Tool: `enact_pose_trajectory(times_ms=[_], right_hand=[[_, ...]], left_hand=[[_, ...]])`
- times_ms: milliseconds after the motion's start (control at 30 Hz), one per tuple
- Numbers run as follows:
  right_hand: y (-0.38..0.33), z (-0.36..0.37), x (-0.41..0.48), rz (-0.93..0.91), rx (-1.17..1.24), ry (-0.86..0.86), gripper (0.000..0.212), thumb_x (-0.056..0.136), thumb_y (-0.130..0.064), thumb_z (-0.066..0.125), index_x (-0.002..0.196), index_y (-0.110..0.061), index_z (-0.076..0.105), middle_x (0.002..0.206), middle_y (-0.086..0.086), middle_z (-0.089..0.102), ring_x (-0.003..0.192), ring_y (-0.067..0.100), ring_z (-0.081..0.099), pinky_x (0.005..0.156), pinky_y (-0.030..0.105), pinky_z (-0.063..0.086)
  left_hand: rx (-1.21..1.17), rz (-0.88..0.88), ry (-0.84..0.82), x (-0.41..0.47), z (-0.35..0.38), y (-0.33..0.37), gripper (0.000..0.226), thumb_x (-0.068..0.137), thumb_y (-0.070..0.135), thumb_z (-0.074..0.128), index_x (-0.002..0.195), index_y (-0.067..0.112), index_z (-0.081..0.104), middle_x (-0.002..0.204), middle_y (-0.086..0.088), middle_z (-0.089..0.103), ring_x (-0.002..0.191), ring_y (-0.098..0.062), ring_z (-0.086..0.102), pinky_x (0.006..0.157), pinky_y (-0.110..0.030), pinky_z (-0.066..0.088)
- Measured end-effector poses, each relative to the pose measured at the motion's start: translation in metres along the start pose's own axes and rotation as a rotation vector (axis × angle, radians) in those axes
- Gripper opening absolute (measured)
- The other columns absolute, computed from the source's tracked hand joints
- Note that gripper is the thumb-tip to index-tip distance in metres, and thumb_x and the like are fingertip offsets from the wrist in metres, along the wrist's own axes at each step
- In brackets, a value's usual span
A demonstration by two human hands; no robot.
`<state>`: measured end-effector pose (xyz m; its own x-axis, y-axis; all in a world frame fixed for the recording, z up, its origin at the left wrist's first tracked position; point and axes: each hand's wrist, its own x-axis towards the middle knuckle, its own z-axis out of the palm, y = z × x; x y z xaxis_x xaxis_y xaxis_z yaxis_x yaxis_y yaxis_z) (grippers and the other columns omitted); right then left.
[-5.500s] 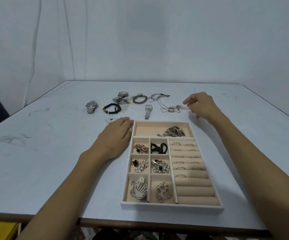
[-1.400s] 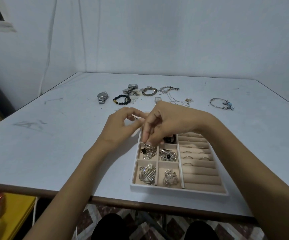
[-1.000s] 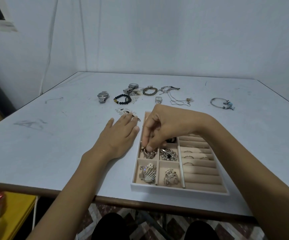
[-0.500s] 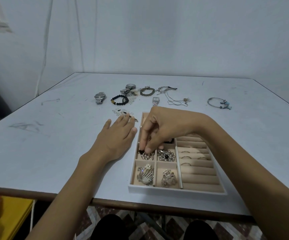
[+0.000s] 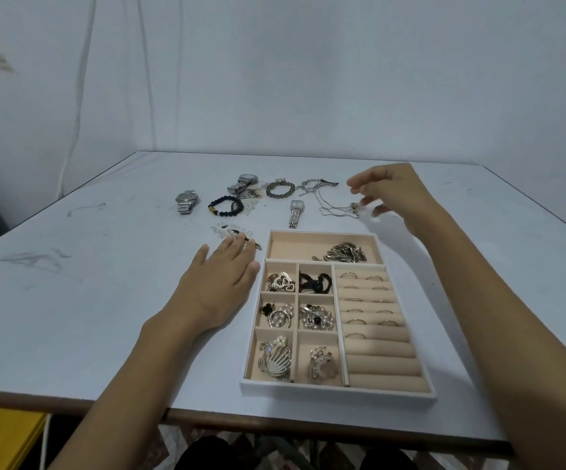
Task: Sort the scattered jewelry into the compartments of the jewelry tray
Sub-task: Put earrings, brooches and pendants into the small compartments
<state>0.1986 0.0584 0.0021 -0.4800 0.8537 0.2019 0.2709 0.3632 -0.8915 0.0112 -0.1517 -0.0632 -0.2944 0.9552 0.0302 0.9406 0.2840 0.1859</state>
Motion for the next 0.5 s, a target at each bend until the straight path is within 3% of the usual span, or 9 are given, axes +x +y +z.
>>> enact_pose_trajectory(times_ms=[67,167,267,367,500], right_hand=[[0.023,0.002,0.014,0.031,-0.140,0.063,0.034,0.084,0.007,0.044,0.096,-0.013,0.069,0.103,0.011,0.066,0.070,0.013,0.056,0.056,0.024,0.046],[0.052,0.004,0.030,0.053,-0.346,0.092,0.043,0.085,0.005,0.042,0.113,-0.020,0.065,0.118,0.008,0.059,0.095,0.017,0.051,0.080,0.028,0.042],[0.065,0.004,0.042,0.000,-0.465,0.034,0.049,0.088,0.001,0.047,0.126,-0.028,0.056,0.124,0.006,0.055,0.106,0.018,0.049,0.085,0.030,0.038],[0.069,0.009,0.049,-0.029,-0.619,0.029,0.040,0.095,-0.010,0.047,0.129,-0.030,0.056,0.127,0.007,0.053,0.115,0.026,0.052,0.090,0.037,0.041],[0.071,0.015,0.050,-0.063,-0.769,0.062,0.027,0.098,-0.018,0.046,0.115,-0.026,0.065,0.120,0.008,0.052,0.111,0.029,0.054,0.089,0.041,0.043]], left_hand=[[0.000,0.000,0.004,0.000,0.001,-0.001,0.052,0.103,0.036,0.013,0.153,0.023,0.009,0.161,0.005,0.001,0.147,-0.009,-0.004,0.120,-0.036,-0.002],[-0.007,0.002,0.009,0.000,0.001,-0.001,0.051,0.103,0.036,0.013,0.153,0.023,0.010,0.161,0.006,0.002,0.147,-0.008,-0.003,0.120,-0.036,-0.002],[-0.014,0.013,0.036,-0.001,-0.001,0.001,0.051,0.102,0.038,0.012,0.152,0.024,0.017,0.160,0.006,0.010,0.147,-0.008,0.004,0.120,-0.037,0.004],[0.001,0.015,0.115,0.002,-0.009,0.003,0.061,0.092,0.044,0.013,0.144,0.023,0.038,0.151,0.005,0.034,0.140,-0.014,0.028,0.112,-0.036,0.024],[-0.044,-0.077,0.230,0.014,-0.020,0.008,0.042,0.093,0.038,0.033,0.123,0.029,0.061,0.128,0.006,0.060,0.118,-0.019,0.053,0.090,-0.033,0.040]])
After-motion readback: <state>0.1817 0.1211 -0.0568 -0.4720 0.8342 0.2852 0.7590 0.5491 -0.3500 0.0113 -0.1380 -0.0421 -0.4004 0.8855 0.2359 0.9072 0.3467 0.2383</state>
